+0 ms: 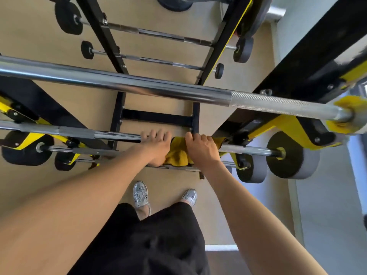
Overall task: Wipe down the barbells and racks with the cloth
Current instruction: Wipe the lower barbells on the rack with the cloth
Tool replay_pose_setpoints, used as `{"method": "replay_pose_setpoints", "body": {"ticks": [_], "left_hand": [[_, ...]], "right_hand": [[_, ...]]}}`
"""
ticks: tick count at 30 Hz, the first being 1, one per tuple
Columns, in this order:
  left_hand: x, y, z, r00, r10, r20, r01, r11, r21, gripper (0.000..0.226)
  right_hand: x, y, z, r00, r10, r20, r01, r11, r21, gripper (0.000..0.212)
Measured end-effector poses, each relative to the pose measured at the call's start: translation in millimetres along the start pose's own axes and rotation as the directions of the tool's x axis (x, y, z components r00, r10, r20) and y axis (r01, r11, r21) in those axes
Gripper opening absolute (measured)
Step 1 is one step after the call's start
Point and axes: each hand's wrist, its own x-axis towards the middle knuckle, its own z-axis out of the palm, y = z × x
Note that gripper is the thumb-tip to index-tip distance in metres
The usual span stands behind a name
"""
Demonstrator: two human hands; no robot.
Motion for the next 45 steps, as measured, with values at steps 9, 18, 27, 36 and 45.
{"method": "replay_pose_setpoints", "body": {"ticks": [9, 18, 27, 36, 45], "left_hand": [[4.0, -2.9, 14.4, 0.995, 0.028, -0.097, -0.024, 0.999, 0.037, 0.069], [4.7, 0.9, 7.9, 0.998, -0.027, -0.060, 0.028, 1.000, 0.003, 0.066], [3.7, 3.8, 11.1, 0.996, -0.056, -0.072, 0.058, 0.998, 0.032, 0.066], [1.6, 7.2, 10.1, 0.995, -0.072, -0.074, 0.074, 0.997, 0.029, 0.072], [1.8, 7.4, 9.8, 0.993, -0.069, -0.092, 0.068, 0.998, -0.014, 0.073]], "right_hand": [[67.8, 22.3, -27.9, 0.684, -0.087, 0.725, -0.237, 0.912, 0.334, 0.055], [-7.8, -5.0, 34.1, 0.966, -0.075, -0.249, 0.076, 0.997, -0.006, 0.050], [33.3, 18.4, -17.8, 0.941, -0.281, 0.189, 0.252, 0.954, 0.163, 0.030], [55.0, 3.1, -13.9, 0.901, 0.260, 0.348, -0.407, 0.785, 0.467, 0.029], [-17.9, 5.9, 23.2, 0.964, 0.153, -0.216, -0.095, 0.961, 0.258, 0.039]]}}
